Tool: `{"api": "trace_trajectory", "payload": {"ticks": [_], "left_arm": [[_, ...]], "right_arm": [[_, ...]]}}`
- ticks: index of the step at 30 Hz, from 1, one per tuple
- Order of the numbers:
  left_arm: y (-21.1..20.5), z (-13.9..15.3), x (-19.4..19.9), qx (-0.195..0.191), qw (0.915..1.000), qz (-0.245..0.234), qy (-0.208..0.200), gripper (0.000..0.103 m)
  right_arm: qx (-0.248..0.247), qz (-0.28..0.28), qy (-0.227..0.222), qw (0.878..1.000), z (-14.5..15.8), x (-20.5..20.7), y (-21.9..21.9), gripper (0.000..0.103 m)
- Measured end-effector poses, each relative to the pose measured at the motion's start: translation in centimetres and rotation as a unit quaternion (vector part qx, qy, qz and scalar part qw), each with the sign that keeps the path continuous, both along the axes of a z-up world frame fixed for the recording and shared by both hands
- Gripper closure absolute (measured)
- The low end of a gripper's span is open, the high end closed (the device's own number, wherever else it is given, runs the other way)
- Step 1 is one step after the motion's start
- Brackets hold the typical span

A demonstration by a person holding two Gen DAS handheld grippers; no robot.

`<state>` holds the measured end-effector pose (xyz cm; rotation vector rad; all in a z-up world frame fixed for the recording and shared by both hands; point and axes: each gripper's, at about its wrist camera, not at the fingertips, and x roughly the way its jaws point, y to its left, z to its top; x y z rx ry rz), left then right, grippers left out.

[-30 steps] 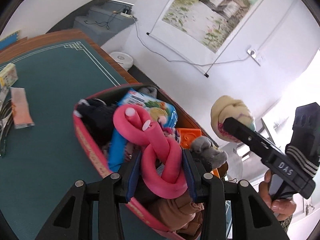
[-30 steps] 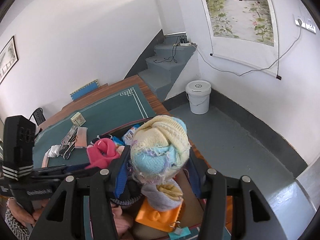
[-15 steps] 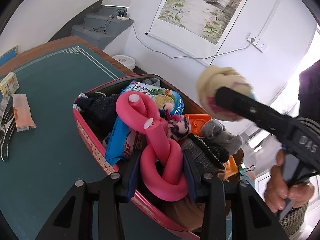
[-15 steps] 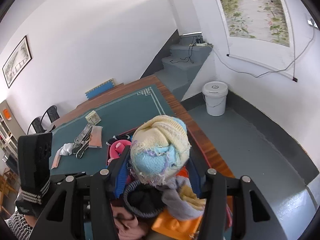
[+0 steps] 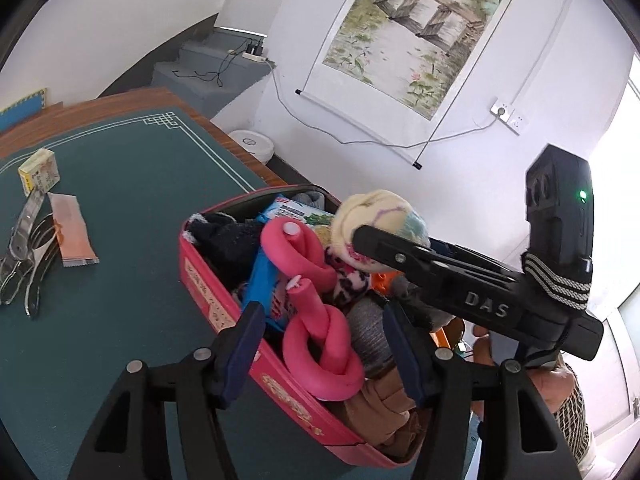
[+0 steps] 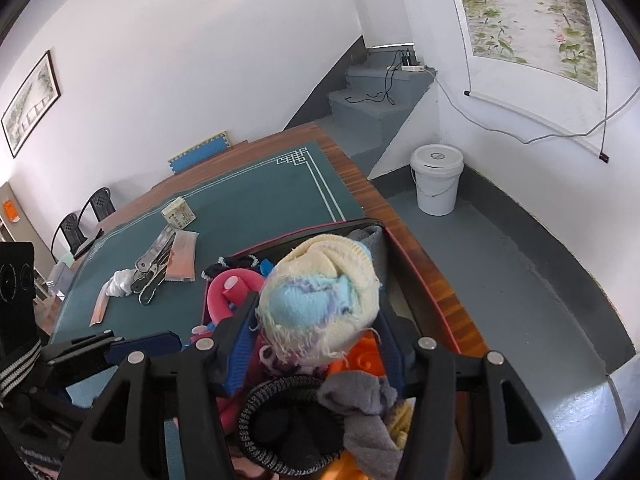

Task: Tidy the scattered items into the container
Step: 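Carry the curler and knitted ball into the red box and release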

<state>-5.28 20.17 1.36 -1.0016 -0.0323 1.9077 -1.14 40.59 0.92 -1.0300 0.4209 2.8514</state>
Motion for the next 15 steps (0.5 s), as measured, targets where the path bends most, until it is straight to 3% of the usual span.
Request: {"api": "trace_trajectory", "payload": {"ticks": [4,13,15], "left_arm": [[-0.9,0.5,-0.2,0.007,0.9999,0.010,0.006,0.040],[-1.7,1.2,-0.3,0.015,0.9996,0.020,0.010,0.040],[-2.1,1.2,-0.2,0.013,0.9996,0.021,0.011,0.040]], "right_arm": [[0.032,-0.009,0.009,0.999,0.9,1.2,-0.3,0.033],[0.007,-0.034,0.027,0.999,1.7,2.0,1.7,0.033],[0.002,-0.040,0.031,0.999,1.9,2.1,2.1,0.040]]}}
